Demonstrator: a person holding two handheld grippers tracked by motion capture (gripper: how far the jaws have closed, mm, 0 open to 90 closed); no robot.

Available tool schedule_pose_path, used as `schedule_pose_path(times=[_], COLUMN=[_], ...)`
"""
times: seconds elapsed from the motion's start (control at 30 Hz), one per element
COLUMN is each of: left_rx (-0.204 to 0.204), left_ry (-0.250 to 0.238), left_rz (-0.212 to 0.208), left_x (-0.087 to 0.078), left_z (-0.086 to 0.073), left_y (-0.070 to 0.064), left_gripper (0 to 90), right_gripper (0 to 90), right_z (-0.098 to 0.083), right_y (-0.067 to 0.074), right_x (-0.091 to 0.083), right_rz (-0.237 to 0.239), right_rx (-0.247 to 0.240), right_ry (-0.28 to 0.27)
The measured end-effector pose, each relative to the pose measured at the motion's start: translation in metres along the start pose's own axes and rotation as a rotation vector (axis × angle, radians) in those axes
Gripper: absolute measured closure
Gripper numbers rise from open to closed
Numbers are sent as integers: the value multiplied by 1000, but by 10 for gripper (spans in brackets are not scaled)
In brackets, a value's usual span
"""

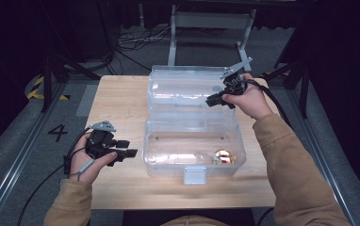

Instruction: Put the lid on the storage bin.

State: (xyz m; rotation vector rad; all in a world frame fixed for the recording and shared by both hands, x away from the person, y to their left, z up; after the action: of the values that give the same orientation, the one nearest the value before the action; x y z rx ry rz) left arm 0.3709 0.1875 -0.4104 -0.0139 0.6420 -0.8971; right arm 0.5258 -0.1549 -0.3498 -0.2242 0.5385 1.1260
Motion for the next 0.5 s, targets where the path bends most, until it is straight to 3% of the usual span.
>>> schedule_pose_path(times=[0.13,0.5], left_rx=[19,85], left_ry=[18,44], left_rz=[-48,-115], left_x=[10,32], left_z=[1,3], left_y=[-12,-39], left_gripper=[488,493], right_gripper=[781,780], right_z=[0,0], right_y=[0,1], right_x=[0,0], right_rz=[1,-5], right_rx=[1,-2], right_ry=[0,-4])
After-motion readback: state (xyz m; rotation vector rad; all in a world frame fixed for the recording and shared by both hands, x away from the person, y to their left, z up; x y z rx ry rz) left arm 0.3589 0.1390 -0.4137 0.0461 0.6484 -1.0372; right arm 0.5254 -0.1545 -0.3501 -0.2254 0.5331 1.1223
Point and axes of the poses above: each handheld gripper's, and its own axes: x roughly forward along the jaws, z roughly out of its top, y roughly to its left, the point moved 5 cm from there along x, roughly forward along the jaws, and after that the axes turned 14 degrees about -y, right-handed, at the moved point
